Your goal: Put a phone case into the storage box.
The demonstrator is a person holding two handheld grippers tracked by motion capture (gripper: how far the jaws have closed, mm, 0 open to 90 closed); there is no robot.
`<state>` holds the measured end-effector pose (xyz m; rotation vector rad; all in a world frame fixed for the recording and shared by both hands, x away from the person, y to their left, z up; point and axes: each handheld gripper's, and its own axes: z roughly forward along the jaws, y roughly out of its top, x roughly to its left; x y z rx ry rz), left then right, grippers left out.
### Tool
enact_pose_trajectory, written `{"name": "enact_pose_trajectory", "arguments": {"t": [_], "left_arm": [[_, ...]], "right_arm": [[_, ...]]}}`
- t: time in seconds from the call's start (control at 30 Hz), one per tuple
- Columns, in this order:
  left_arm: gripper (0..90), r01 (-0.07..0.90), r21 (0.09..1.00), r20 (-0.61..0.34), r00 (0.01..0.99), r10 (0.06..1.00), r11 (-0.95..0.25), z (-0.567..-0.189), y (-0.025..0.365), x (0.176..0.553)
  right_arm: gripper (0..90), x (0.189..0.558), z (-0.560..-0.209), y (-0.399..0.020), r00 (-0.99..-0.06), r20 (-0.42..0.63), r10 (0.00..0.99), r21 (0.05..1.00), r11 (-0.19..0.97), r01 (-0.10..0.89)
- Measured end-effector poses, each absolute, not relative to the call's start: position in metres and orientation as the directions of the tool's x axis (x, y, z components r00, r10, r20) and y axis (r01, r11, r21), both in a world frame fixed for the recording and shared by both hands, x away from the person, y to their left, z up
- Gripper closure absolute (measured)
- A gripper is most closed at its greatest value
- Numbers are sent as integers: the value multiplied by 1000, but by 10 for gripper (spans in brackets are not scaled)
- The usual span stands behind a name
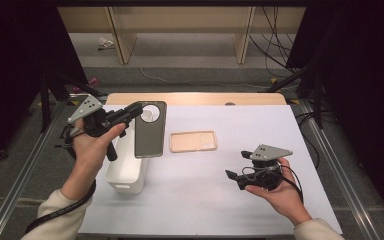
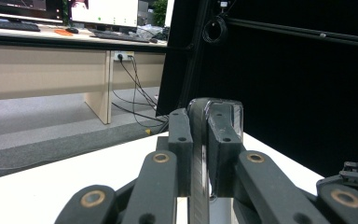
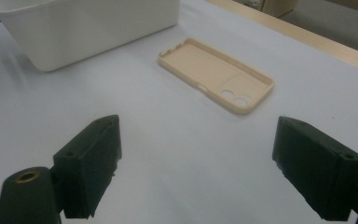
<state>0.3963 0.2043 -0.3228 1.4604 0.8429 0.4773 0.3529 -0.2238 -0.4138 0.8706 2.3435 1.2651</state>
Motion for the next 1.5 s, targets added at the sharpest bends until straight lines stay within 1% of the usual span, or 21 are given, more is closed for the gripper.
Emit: {"name": "enact_pose_trajectory", "arguments": {"t": [0.67,1.5], "left_arm": [[813,215,971,-221,617,755,108,-318,228,403],[813,219,970,-221,610,761,106,-322,245,413]], "right_arm": [[163,354,-415,-224,-758,0,653,838,414,357],[162,354,-415,-223,-756,2,654,839,411,357]]}}
